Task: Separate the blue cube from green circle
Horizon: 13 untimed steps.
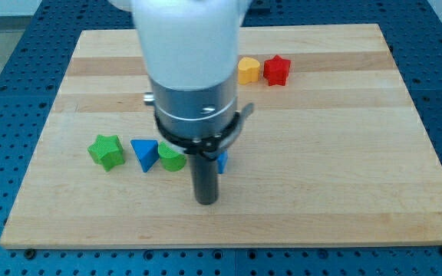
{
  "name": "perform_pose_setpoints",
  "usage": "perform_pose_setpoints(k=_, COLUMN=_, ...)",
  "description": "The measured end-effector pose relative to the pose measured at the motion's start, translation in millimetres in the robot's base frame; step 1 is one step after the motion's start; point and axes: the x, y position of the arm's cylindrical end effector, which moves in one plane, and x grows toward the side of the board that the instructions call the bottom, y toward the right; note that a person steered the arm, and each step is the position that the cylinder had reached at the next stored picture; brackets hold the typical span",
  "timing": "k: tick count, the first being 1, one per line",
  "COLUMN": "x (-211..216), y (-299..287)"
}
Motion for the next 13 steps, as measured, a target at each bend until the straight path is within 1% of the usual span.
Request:
perform_pose_setpoints(k=1, x=0.0, y=-33.2)
perform_pose_setpoints(k=2, x=-3.9, y=-35.7)
perform_pose_setpoints(k=3, x=-7.3, y=-9.4)
perform_pose_setpoints(k=4, x=-16.7, y=-5.0)
perform_pose_setpoints(k=5, x=-37.2, y=-6.5)
perform_pose_setpoints(k=6, x=-40.6, y=-9.6)
perform_pose_setpoints(k=7, x=-40.6, y=-20.2)
perform_pose_setpoints(k=8, x=-26.7, y=-50.2)
perform_pose_setpoints(k=9, x=-25.9, y=-59.8)
perform_pose_setpoints(k=11, x=-35.9, y=-18.3)
perform_pose_setpoints(k=13, x=-36.0, y=-42.1)
